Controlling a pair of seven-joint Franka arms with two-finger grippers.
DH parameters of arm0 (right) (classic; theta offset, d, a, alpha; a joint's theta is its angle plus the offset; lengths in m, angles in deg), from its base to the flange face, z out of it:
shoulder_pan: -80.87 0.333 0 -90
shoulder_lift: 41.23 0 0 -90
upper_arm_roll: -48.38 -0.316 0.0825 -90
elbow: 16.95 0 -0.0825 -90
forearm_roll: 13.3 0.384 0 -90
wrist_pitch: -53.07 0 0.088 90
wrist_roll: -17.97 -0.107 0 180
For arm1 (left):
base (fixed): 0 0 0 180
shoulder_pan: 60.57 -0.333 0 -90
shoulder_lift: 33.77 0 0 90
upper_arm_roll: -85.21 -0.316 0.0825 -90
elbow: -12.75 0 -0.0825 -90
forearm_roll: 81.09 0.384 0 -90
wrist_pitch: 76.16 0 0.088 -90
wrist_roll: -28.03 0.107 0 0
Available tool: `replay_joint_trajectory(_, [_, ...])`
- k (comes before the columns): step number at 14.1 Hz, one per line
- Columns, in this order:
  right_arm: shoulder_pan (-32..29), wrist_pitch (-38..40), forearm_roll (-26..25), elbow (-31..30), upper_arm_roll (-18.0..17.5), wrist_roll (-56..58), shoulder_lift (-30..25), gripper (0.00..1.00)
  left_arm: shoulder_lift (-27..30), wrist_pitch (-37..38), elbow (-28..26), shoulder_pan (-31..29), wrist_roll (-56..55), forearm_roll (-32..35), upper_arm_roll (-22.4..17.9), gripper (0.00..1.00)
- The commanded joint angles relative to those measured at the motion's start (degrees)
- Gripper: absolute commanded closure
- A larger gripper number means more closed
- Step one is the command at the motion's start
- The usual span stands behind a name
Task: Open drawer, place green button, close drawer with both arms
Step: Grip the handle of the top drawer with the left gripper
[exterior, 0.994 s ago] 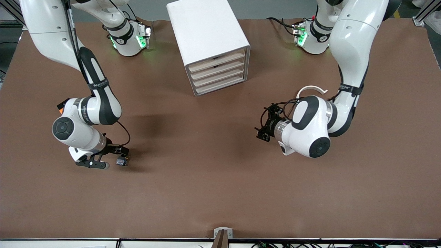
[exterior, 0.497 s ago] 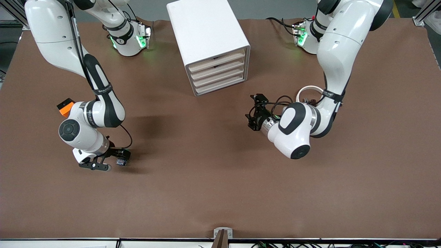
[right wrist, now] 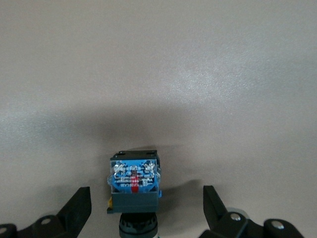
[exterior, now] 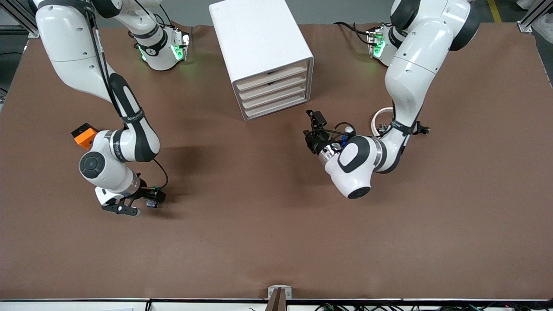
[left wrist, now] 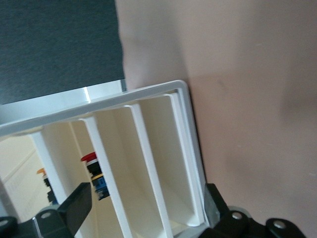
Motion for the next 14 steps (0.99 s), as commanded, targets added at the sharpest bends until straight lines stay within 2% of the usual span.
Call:
replay_joint_trajectory(1, [0.20, 0.00, 1.11, 1.43, 0.14, -0.59, 0.96, 0.00, -1.72, 2.71, 1.31, 1.44, -3.85, -2.21, -0.11, 0.00])
replay_joint_trajectory(3, [0.20, 0.18, 1.11, 1.96, 0.14, -0.59, 1.05, 0.06, -2.42, 3.07, 1.31, 1.88, -4.39, -2.39, -0.11, 0.04])
replay_joint_trajectory(5, [0.29, 0.61, 1.11, 2.57, 0.14, -1.20, 1.40, 0.19, -3.65, 3.07, 1.31, 2.15, -4.39, -2.39, -0.11, 0.27])
replay_joint_trajectory(7, [0.46, 0.70, 1.03, 2.75, 0.14, -1.56, 1.57, 0.31, -4.88, 3.16, 1.22, 2.32, -4.39, -2.39, -0.11, 0.41])
replay_joint_trajectory(8, [0.64, 0.70, 1.03, 2.75, 0.14, -1.56, 1.66, 0.45, -5.06, 3.42, 0.96, 2.32, -4.39, -2.39, -0.11, 0.46])
replay_joint_trajectory(10, [0.73, 0.70, 1.03, 2.75, 0.14, -1.65, 1.57, 0.88, -5.15, 3.86, -0.18, 3.20, -4.21, -2.48, -0.11, 0.51])
replay_joint_trajectory(11, [0.82, 0.70, 1.03, 2.58, 0.14, -1.82, 1.57, 1.00, -5.15, 4.47, -0.53, 3.72, -4.13, -2.48, -0.11, 0.51])
replay_joint_trajectory(14, [1.43, 2.10, 1.03, 2.67, 0.14, -4.72, 1.22, 1.00, -5.15, 5.09, -1.41, 4.96, -4.04, -3.18, -0.03, 0.51])
